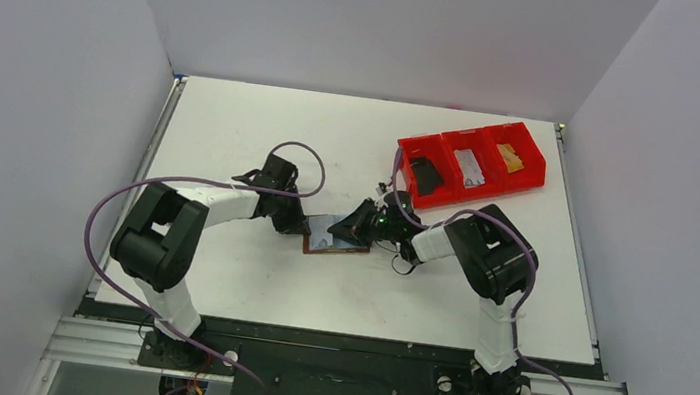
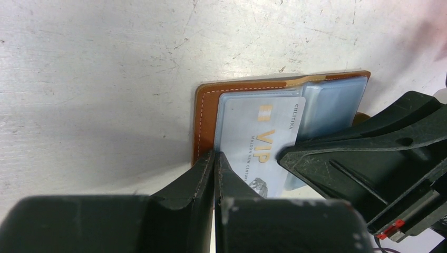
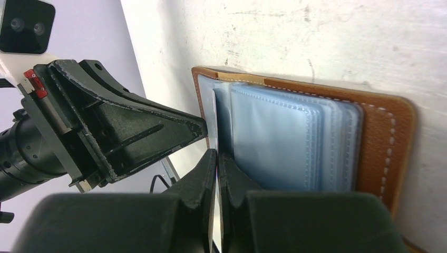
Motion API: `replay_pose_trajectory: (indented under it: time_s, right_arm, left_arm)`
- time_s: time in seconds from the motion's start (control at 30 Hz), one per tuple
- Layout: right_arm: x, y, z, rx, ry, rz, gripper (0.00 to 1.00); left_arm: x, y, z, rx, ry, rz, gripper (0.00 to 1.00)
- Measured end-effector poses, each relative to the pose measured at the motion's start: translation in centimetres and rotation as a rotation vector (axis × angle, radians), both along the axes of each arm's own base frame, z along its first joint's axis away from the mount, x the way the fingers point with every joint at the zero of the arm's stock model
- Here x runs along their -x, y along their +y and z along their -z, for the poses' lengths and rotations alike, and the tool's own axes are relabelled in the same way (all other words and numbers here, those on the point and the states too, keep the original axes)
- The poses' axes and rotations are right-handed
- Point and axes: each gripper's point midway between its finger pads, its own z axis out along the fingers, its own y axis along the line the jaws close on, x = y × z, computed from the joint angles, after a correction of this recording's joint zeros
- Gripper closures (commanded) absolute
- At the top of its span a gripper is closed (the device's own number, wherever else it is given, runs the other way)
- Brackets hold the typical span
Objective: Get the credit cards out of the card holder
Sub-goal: Remove the credit card from the card holder.
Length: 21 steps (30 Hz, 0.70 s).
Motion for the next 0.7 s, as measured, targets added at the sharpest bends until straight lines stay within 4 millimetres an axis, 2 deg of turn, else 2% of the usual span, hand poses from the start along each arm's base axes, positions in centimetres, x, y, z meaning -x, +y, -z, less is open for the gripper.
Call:
replay_pose_trajectory:
  time_s: [0.4, 0.7]
  right_arm:
    - [-0.4, -1.0, 0.3, 0.03, -0.01, 0.011, 1.0]
    - [-0.5, -1.3, 0.3, 0.046, -0.016, 0.014, 0.83]
  left_arm:
    - [-0.1, 0.1, 0.1, 0.001, 0.004, -0.007, 1.0]
    - [-0.1, 0.1, 0.1, 0.003, 0.007, -0.013, 1.0]
